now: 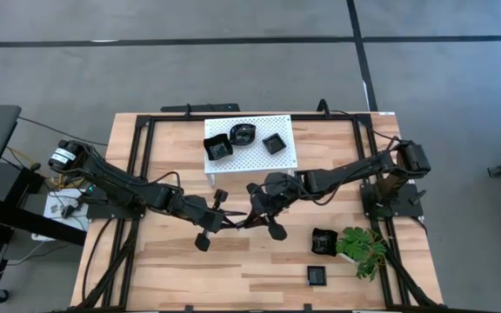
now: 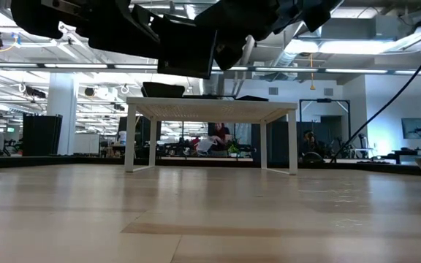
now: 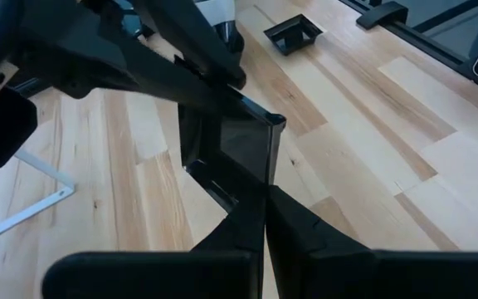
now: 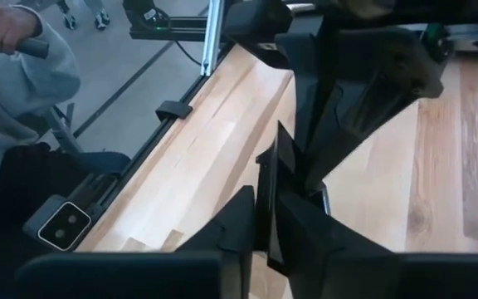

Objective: Pick & Place Mini shaped plates
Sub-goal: Stack the black square plate on top of the black square plate on the shelf

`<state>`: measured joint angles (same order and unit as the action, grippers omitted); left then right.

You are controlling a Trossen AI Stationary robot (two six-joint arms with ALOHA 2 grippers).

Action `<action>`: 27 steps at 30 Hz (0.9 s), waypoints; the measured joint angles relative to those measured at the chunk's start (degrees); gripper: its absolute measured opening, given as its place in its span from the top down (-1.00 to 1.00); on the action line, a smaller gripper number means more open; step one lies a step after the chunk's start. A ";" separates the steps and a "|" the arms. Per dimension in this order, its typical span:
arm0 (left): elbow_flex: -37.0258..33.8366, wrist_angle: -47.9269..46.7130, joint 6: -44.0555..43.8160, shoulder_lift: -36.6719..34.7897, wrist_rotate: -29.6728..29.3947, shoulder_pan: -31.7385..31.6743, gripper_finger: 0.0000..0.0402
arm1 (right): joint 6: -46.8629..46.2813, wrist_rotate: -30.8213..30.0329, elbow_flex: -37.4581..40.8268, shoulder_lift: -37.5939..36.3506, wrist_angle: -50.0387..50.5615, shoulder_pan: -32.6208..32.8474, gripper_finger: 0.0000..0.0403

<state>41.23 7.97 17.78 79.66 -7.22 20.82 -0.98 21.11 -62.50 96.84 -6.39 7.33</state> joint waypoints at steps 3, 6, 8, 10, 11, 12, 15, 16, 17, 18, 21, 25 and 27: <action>0.00 -0.02 0.00 0.00 0.02 0.02 0.96 | 0.01 0.05 0.00 0.00 -0.32 0.02 0.86; 0.00 -0.04 -1.16 0.00 0.02 0.02 0.96 | -0.08 0.09 0.00 0.00 -0.28 0.02 0.93; 0.00 -0.03 -2.95 0.00 0.14 0.02 0.96 | -0.19 0.06 0.02 0.00 -0.20 0.02 0.97; 0.00 0.00 -3.41 0.00 0.20 0.04 0.96 | -0.20 0.06 0.07 0.00 -0.19 0.02 0.98; 0.00 0.03 -3.48 0.00 0.20 0.07 0.96 | -0.24 0.04 0.07 0.00 -0.20 0.02 0.98; 0.00 0.07 -3.50 0.00 0.20 0.07 0.96 | -0.58 0.04 0.07 0.00 -0.20 0.02 0.98; -0.02 0.40 -3.89 0.00 -0.58 0.07 0.92 | -1.65 0.03 0.07 -0.02 0.34 0.02 0.98; -0.04 0.59 -4.61 0.00 -1.17 0.07 0.89 | -1.94 -0.03 0.07 -0.04 0.73 0.02 0.99; -0.04 0.66 -5.36 0.00 -1.66 0.05 0.86 | -1.94 -0.32 0.07 -0.04 1.31 0.02 0.99; -0.04 0.69 -6.14 0.00 -1.92 0.02 0.82 | -1.94 -0.80 0.07 -0.04 1.72 0.02 0.99; -0.04 1.41 -6.54 0.00 -2.38 0.00 0.68 | -1.96 -2.99 0.07 -0.04 2.65 0.02 0.99; -0.04 1.98 -8.08 -0.02 -2.40 0.00 0.52 | -3.05 -3.64 0.07 -0.30 4.19 -0.02 0.99; -0.04 2.51 -9.31 -0.02 -2.38 0.00 0.47 | -4.02 -3.80 0.04 -0.60 4.98 0.09 1.00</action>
<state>41.19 10.48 8.47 79.64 -9.61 20.82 -5.00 17.31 -62.46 96.23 -1.41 7.42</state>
